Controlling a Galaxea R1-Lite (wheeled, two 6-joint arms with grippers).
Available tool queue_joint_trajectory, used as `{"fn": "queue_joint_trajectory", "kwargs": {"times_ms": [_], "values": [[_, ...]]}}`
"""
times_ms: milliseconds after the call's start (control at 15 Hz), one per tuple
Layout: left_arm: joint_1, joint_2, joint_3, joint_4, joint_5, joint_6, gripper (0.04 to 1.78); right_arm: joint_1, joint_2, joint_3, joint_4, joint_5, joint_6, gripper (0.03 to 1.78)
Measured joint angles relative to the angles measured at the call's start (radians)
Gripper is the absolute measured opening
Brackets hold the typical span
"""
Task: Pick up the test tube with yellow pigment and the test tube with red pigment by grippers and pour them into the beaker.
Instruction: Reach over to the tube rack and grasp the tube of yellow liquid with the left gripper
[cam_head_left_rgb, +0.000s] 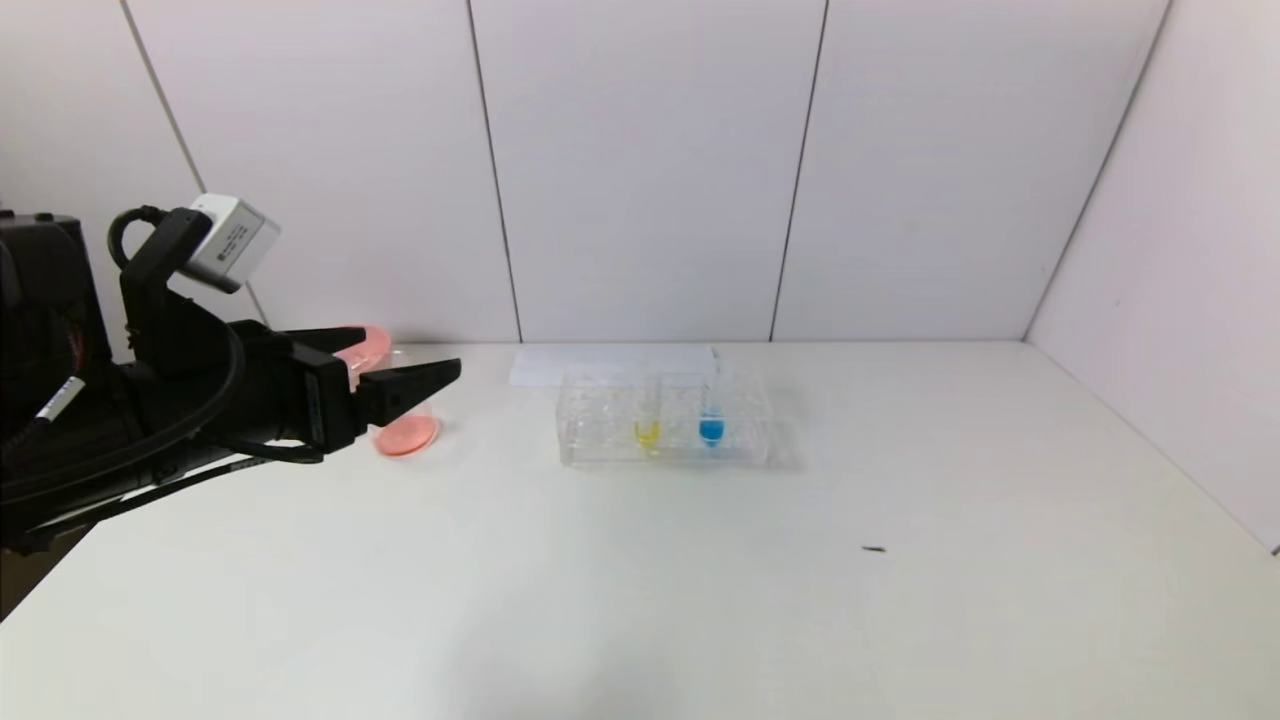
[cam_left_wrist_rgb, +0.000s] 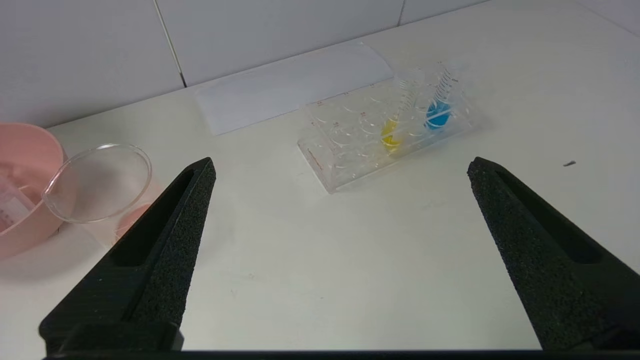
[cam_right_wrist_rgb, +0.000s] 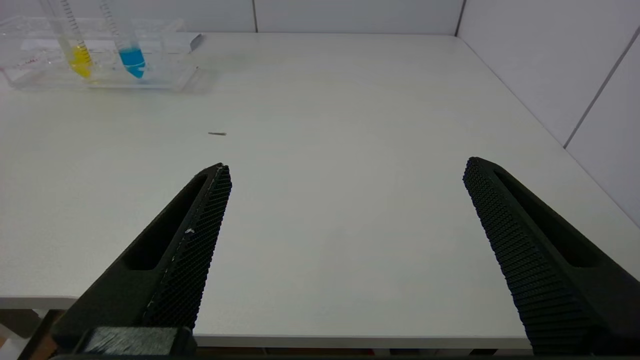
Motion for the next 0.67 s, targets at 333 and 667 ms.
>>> {"fn": "queue_joint_trajectory", "kwargs": {"times_ms": [333,667], "values": [[-0.056,0.009,0.016,-0.01,0.001,-0.001,1.76,0.0,0.0,0.0,0.0,0.0,0.0,1.7],[-0.093,0.077,0.022,-0.097,0.006,0.002,1.76,0.0,0.0,0.0,0.0,0.0,0.0,1.7]]}}
